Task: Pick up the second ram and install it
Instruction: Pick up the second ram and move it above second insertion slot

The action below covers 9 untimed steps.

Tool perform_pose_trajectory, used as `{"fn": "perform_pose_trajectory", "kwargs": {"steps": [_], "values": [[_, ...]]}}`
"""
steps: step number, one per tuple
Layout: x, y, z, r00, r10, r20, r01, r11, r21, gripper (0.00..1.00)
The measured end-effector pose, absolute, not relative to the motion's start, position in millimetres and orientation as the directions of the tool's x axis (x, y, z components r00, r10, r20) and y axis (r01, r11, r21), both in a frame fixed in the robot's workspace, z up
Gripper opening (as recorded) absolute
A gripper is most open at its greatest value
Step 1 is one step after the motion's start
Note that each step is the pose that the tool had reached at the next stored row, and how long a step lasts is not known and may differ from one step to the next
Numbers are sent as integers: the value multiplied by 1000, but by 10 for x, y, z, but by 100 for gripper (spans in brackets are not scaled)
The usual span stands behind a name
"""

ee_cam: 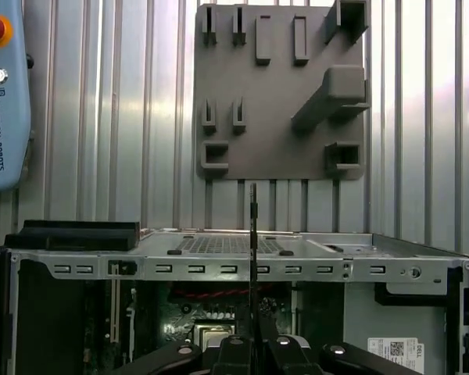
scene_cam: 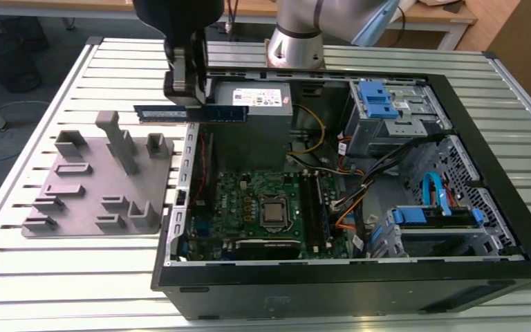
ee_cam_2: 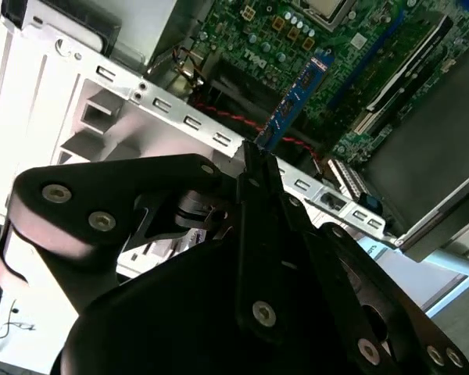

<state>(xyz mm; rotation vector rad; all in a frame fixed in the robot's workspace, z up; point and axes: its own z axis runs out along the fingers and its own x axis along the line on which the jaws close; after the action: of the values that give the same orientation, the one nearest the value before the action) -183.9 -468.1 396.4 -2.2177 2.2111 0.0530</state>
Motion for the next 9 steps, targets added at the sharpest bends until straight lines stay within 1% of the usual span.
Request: {"fn": "perform_pose_trajectory", "kwargs": {"steps": [9], "values": [[-1591,-4681,3964,3,-1000,-31,-1000,-3,17,14]]}}
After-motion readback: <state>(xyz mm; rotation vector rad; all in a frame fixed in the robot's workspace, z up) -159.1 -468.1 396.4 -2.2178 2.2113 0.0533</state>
